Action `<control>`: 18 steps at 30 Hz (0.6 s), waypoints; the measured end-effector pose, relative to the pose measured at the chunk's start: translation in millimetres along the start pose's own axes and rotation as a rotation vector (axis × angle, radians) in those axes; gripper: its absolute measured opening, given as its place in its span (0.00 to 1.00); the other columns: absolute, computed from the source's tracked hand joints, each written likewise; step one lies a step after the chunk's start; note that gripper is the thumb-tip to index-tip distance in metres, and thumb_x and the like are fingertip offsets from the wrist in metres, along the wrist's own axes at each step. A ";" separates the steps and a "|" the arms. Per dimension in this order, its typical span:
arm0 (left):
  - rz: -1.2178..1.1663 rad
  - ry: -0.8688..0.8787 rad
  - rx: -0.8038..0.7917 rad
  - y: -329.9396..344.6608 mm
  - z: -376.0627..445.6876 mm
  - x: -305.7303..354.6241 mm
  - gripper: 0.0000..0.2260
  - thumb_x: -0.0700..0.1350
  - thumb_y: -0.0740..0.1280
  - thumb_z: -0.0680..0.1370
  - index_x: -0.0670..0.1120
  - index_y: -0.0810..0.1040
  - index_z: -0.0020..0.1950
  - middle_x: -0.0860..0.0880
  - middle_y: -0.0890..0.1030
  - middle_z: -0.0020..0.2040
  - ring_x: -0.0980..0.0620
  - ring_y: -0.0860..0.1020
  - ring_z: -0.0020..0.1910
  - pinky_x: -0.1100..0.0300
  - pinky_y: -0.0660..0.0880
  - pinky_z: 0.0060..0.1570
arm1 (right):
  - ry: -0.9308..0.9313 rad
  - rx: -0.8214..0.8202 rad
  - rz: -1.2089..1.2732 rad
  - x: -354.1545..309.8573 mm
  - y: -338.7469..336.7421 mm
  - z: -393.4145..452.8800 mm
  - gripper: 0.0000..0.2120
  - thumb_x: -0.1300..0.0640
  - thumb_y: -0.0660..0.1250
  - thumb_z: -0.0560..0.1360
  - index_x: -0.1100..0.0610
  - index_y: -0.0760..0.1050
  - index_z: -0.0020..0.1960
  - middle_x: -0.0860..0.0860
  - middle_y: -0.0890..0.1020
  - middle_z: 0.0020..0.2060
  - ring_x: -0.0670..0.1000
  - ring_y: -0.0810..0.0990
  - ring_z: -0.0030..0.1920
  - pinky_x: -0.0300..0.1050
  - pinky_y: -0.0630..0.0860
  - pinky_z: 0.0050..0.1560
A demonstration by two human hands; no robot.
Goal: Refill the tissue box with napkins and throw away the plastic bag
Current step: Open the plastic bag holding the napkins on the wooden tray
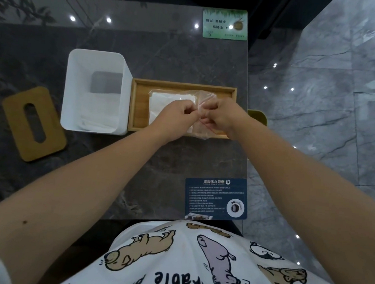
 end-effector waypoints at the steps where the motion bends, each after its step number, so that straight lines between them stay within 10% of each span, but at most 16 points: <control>1: -0.001 0.011 -0.003 -0.6 -0.9 0.7 0.07 0.48 0.63 0.79 0.53 0.78 0.43 0.53 0.79 0.40 0.56 0.76 0.40 0.64 0.69 0.36 | 0.020 -0.017 -0.002 2.4 0.2 -0.2 0.12 0.65 0.66 0.78 0.57 0.79 0.60 0.53 0.84 0.45 0.46 0.86 0.39 0.38 0.82 0.38; 6: 0.014 0.062 -0.061 -0.4 -7.1 2.4 0.08 0.50 0.62 0.80 0.56 0.77 0.43 0.56 0.79 0.40 0.59 0.76 0.38 0.65 0.69 0.37 | 0.021 0.016 -0.083 -1.6 -3.9 2.1 0.08 0.64 0.68 0.76 0.53 0.81 0.46 0.50 0.82 0.45 0.48 0.83 0.42 0.33 0.77 0.28; 13: 0.548 0.184 0.359 -29.3 -43.5 -33.9 0.12 0.45 0.65 0.78 0.45 0.76 0.61 0.44 0.77 0.61 0.46 0.74 0.60 0.55 0.71 0.59 | 0.040 0.069 -0.296 0.6 -10.8 13.3 0.08 0.64 0.62 0.79 0.59 0.79 0.53 0.55 0.82 0.49 0.55 0.81 0.47 0.49 0.81 0.49; 18: 0.681 0.121 0.241 -9.4 -48.5 -56.3 0.23 0.49 0.63 0.79 0.42 0.65 0.73 0.39 0.65 0.74 0.40 0.60 0.74 0.42 0.62 0.70 | 0.041 0.018 -0.246 -1.3 -1.7 17.4 0.06 0.59 0.67 0.78 0.57 0.79 0.54 0.53 0.82 0.50 0.54 0.82 0.49 0.49 0.80 0.53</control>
Point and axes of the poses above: each hand's wrist, its own z-axis towards the middle knuckle, its own y-axis out of the palm, x = y × z, the point moved 8 cm from there along z, towards the middle knuckle
